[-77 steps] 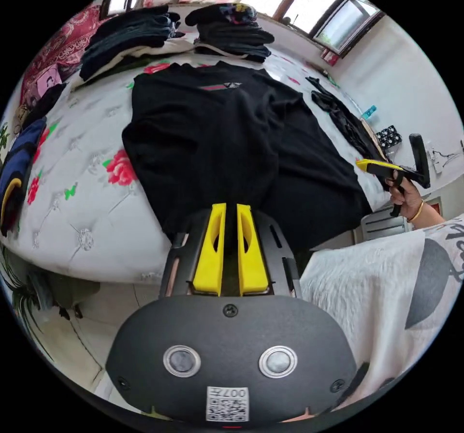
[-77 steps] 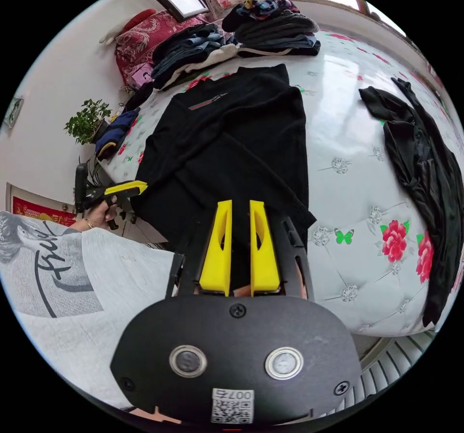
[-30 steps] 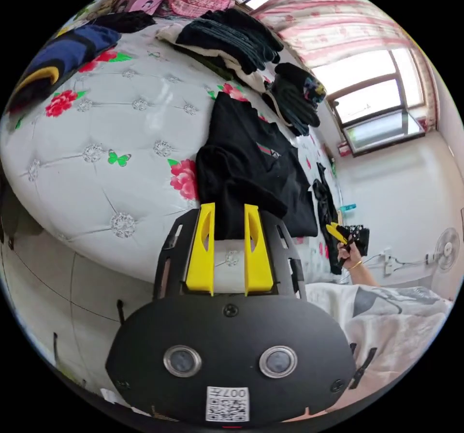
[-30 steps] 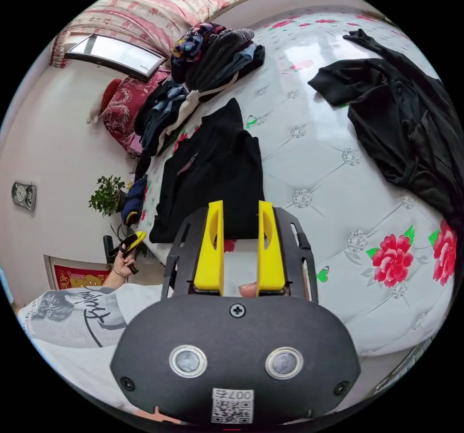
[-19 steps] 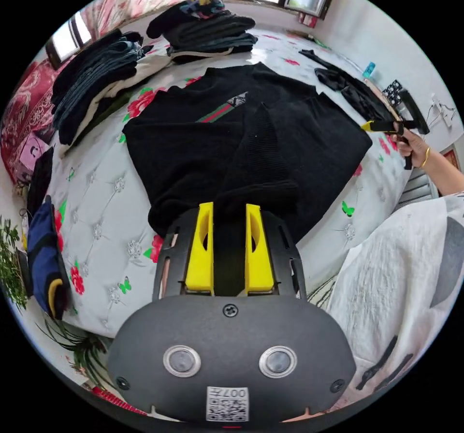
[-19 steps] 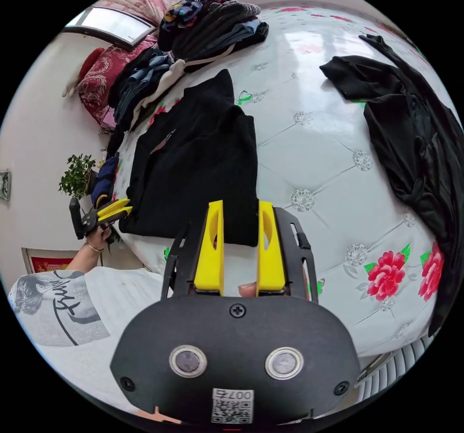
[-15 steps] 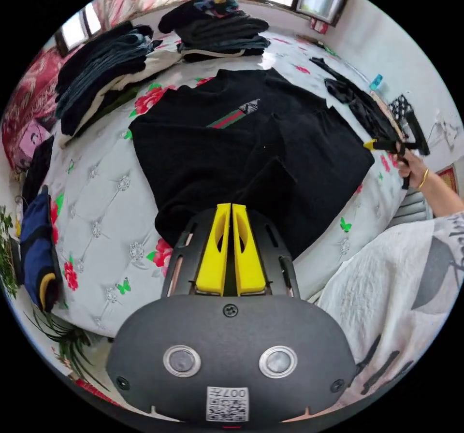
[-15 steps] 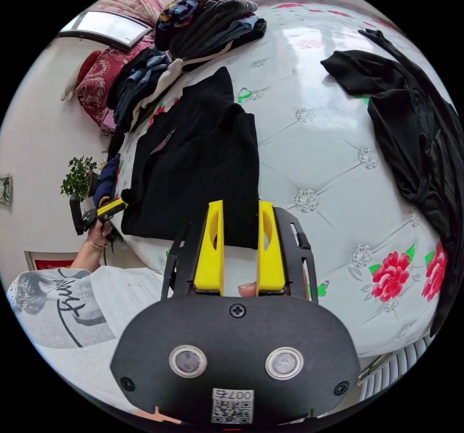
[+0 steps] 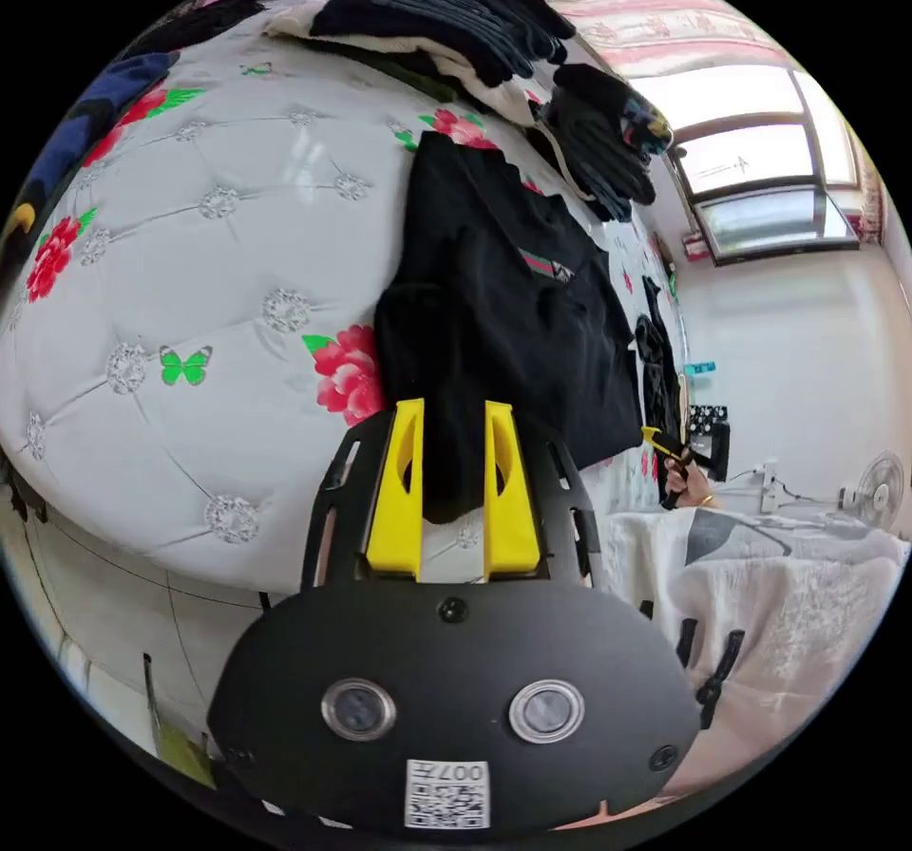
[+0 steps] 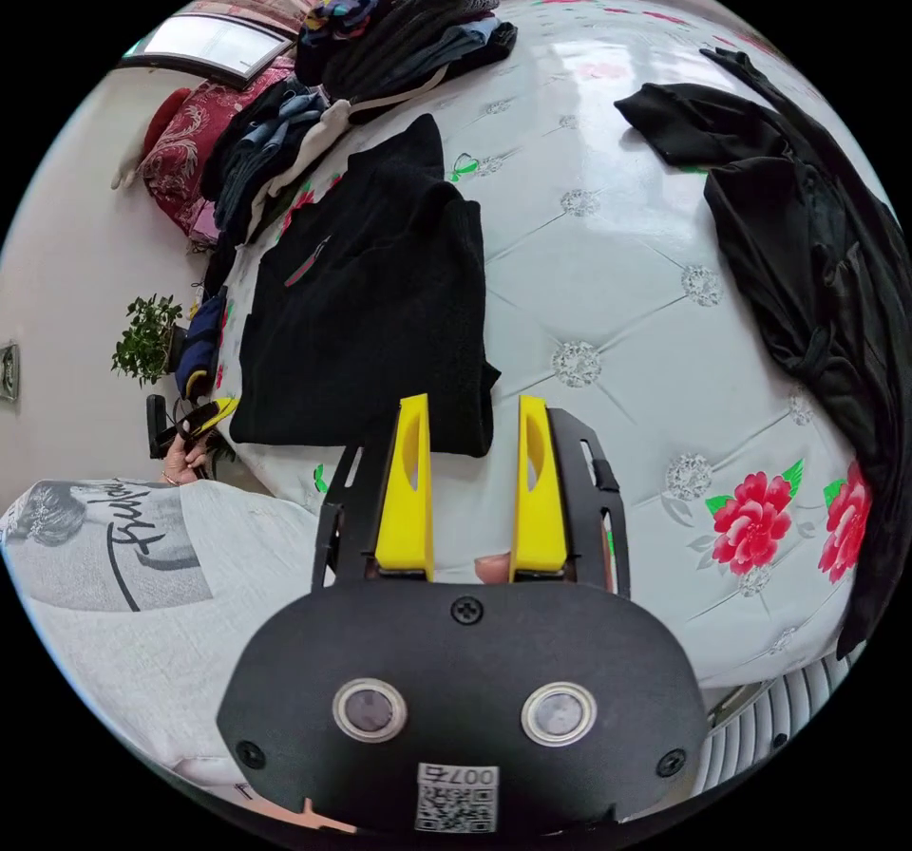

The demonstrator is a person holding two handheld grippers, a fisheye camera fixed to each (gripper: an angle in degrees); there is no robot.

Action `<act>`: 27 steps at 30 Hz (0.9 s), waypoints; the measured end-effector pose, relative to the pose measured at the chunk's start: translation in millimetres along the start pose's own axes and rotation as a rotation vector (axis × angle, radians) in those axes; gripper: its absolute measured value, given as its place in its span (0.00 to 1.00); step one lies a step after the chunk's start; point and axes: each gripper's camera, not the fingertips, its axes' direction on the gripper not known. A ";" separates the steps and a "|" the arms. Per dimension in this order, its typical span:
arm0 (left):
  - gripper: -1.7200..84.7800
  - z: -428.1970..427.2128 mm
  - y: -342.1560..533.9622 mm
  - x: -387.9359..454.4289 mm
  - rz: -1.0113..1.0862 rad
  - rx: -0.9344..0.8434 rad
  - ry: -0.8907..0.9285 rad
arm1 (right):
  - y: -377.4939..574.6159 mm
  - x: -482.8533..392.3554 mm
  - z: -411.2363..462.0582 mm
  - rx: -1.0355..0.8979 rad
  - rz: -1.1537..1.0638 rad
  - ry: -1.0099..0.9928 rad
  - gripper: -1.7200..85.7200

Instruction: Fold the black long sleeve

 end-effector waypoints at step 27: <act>0.02 -150.2 -60.0 5.6 -0.060 0.172 0.590 | -95.0 124.8 -140.9 0.067 0.042 -0.938 0.02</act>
